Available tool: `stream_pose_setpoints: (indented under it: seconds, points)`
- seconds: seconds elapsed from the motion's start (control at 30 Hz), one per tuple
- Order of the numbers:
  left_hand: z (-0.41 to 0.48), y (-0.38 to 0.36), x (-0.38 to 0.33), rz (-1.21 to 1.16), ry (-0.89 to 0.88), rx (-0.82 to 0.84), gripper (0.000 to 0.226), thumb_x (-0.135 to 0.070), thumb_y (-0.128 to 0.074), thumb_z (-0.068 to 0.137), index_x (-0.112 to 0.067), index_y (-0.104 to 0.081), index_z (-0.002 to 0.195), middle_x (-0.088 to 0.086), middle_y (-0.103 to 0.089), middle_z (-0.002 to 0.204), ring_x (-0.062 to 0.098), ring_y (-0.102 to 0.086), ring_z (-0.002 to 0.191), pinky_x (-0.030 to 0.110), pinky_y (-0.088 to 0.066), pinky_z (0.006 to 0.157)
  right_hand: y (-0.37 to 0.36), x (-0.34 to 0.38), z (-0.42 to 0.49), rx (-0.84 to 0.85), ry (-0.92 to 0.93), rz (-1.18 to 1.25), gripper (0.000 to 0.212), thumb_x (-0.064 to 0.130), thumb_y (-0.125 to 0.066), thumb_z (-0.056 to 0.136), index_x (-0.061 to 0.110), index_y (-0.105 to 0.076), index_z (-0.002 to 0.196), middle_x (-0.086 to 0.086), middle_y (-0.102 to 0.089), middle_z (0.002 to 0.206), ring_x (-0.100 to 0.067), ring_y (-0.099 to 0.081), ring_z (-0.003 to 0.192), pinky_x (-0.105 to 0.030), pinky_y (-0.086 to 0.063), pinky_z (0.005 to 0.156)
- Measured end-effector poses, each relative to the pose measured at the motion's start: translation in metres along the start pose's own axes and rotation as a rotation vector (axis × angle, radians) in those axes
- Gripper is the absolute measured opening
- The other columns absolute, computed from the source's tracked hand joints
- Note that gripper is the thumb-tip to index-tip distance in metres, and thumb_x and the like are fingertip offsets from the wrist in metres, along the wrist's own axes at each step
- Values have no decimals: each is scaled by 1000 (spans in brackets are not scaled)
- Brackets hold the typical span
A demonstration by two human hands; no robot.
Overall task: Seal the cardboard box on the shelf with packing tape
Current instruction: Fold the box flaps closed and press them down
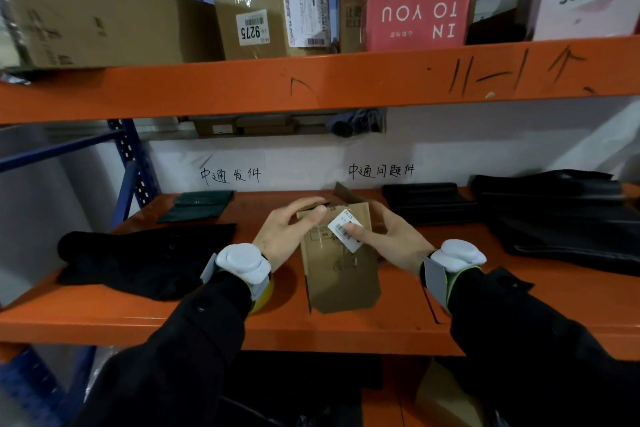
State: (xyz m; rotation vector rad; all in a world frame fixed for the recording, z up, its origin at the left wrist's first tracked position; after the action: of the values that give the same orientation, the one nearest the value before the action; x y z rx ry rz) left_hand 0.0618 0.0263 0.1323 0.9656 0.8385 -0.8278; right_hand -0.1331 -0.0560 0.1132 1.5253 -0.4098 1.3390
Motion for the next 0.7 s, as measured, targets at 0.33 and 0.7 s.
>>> stream_pose_setpoints:
  seconds: [0.33, 0.7]
  points:
    - [-17, -10, -1, -240, 29, 40, 40, -40, -48, 101, -50, -46, 140, -17, -58, 138, -8, -50, 126, 16, -36, 105, 9, 13, 0, -28, -106, 150, 53, 58, -62, 85, 38, -50, 132, 7, -70, 113, -17, -67, 103, -46, -59, 83]
    - [-11, -17, -3, -54, 84, 175, 40, -75, -23, 92, -78, -18, 132, -28, -8, 160, 12, 20, 148, 48, 16, 117, 14, 6, 12, -102, -259, 214, 58, 56, -65, 85, 27, -55, 134, -1, -67, 120, -19, -62, 109, -40, -54, 89]
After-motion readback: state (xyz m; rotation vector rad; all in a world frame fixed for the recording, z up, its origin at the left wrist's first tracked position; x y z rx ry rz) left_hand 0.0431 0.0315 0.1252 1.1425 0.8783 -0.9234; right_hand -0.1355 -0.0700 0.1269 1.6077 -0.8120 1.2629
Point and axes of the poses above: each hand's wrist, its own z-axis towards the middle knuckle, its own y-axis out of the back of the hand, x = y × z, the point moved 3 cm from there along z, towards the middle knuckle
